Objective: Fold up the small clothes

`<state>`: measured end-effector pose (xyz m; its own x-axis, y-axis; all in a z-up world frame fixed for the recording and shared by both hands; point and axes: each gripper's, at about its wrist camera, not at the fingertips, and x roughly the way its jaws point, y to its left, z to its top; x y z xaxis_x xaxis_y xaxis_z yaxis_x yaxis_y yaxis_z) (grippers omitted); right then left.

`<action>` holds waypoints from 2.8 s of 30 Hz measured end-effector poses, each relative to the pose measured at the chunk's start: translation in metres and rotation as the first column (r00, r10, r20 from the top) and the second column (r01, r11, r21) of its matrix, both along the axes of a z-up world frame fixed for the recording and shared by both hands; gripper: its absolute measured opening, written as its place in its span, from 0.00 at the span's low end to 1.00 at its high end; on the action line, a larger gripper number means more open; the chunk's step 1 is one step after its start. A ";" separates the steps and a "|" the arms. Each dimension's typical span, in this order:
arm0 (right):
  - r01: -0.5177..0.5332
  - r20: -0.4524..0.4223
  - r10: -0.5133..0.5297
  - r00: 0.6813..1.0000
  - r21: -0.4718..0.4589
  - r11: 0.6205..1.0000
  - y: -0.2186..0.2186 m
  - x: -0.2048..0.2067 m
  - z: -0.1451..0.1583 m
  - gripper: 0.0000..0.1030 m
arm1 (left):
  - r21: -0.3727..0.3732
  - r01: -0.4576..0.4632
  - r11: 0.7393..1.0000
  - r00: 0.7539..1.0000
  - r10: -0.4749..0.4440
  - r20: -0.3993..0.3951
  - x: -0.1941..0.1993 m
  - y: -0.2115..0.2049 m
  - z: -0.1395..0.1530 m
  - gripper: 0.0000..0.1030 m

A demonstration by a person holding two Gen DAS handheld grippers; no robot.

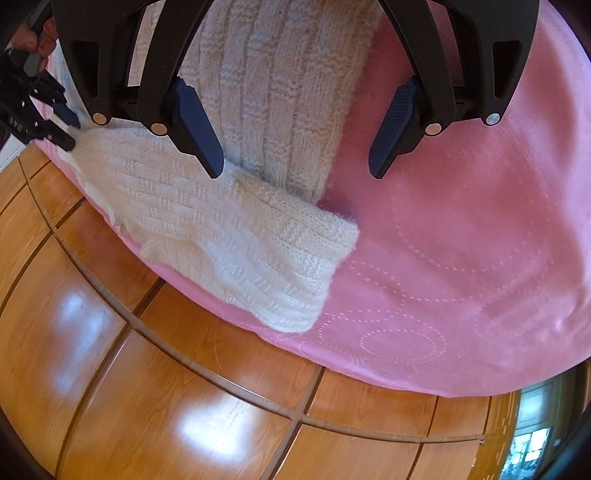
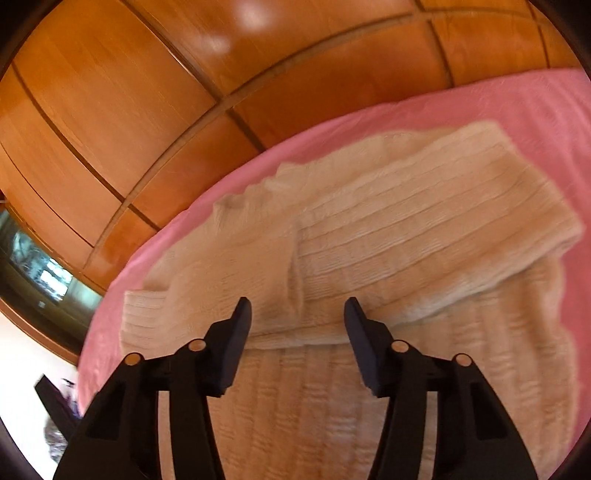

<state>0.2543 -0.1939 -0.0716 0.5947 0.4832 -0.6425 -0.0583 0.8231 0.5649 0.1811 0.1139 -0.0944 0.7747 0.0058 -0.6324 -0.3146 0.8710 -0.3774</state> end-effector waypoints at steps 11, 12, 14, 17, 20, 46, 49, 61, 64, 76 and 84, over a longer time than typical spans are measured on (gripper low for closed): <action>0.093 0.161 -0.070 0.984 -0.137 0.986 -0.009 0.005 0.018 0.06 | -0.070 -0.019 0.997 0.999 0.022 0.046 -0.014 0.010 0.001 0.78; 0.101 0.149 -0.084 0.985 -0.109 0.989 -0.018 0.004 0.011 0.06 | -0.052 -0.017 0.999 1.000 0.018 0.019 -0.012 0.008 0.002 0.78; 0.107 0.117 -0.100 0.988 -0.055 0.993 -0.027 0.005 -0.002 0.06 | 0.003 0.020 1.000 0.999 -0.020 -0.050 -0.006 0.003 0.003 0.78; 0.099 0.107 -0.095 0.990 -0.033 0.995 -0.028 0.005 -0.008 0.06 | 0.090 0.053 0.995 0.991 -0.041 -0.130 0.009 -0.005 0.004 0.78; 0.080 0.135 -0.075 0.988 -0.035 0.996 -0.024 0.003 -0.004 0.06 | 0.178 0.083 0.981 0.975 -0.043 -0.218 0.037 -0.012 0.003 0.78; 0.136 0.173 -0.117 0.978 -0.104 0.985 -0.030 0.006 0.017 0.06 | 0.142 -0.129 0.981 0.992 0.126 0.025 0.019 0.008 0.028 0.84; 0.109 0.094 -0.095 0.991 -0.156 0.982 -0.025 0.011 -0.005 0.07 | 0.211 -0.103 0.972 0.994 0.106 -0.003 0.027 -0.007 0.030 0.84; 0.125 0.106 -0.109 0.988 -0.158 0.980 -0.028 0.007 -0.007 0.07 | 0.433 0.055 0.900 0.991 0.005 -0.136 0.117 -0.035 0.025 0.74; 0.124 0.106 -0.108 0.988 -0.157 0.980 -0.028 0.008 -0.008 0.08 | 0.335 0.030 0.942 0.970 0.053 -0.238 0.136 -0.008 0.001 0.77; 0.119 0.101 -0.105 0.989 -0.147 0.982 -0.028 0.011 -0.009 0.13 | 0.177 -0.103 0.979 0.988 0.122 -0.096 0.090 0.019 0.018 0.90; 0.138 0.183 -0.108 0.977 -0.159 0.978 -0.028 -0.004 0.006 0.61 | 0.288 0.106 0.952 0.994 -0.112 0.004 0.041 -0.041 0.030 0.90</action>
<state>0.2507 -0.2221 -0.0652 0.7515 0.2920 -0.5916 -0.0345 0.9129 0.4068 0.2226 0.0729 -0.0645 0.7933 0.0994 -0.6007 -0.2068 0.9719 -0.1123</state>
